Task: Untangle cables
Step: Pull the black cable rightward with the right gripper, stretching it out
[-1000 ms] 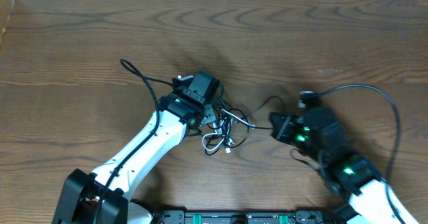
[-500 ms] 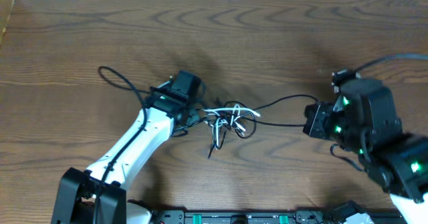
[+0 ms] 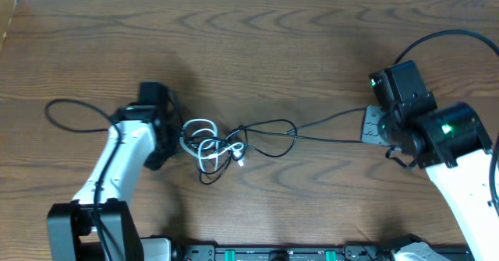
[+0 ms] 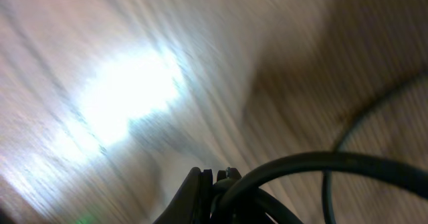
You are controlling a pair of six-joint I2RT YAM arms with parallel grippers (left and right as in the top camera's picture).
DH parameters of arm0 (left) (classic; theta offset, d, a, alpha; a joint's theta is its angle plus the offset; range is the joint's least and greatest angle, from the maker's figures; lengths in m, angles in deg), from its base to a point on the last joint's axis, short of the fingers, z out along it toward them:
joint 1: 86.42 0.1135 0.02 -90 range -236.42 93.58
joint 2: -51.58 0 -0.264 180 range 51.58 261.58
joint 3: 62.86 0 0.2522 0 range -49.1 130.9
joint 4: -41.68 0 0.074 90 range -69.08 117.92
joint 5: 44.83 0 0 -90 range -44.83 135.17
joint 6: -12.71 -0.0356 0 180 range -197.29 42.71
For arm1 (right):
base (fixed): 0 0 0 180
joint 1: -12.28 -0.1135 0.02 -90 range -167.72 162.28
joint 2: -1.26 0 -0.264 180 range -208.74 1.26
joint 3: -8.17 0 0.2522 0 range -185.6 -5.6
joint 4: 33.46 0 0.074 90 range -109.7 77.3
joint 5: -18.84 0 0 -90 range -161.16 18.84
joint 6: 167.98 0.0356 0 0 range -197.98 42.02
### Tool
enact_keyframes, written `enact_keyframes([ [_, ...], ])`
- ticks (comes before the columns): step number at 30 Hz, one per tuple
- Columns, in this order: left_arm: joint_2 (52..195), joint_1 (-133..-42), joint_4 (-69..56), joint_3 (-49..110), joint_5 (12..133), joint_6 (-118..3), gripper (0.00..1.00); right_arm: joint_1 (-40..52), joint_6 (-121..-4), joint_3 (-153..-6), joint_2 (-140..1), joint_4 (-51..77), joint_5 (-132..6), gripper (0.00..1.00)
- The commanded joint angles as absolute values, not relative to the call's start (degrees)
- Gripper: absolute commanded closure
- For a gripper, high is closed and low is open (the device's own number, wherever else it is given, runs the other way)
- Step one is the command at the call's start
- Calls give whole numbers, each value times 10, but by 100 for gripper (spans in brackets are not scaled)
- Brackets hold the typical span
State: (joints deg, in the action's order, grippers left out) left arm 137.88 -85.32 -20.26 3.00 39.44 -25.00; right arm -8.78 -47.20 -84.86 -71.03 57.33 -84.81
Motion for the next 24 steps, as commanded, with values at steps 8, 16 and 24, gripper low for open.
enact_keyframes([
  [8, 1381, -680, -209, 1, 387, -251, 92, 34, -383, -862, -769, 604, -993, 99],
  [16, 1381, -645, -194, -13, 431, -265, 92, 60, -373, -861, -820, 591, -987, 99],
  [24, 1381, -646, -179, -13, 461, -293, 92, 60, -395, -861, -894, 598, -991, 99],
])
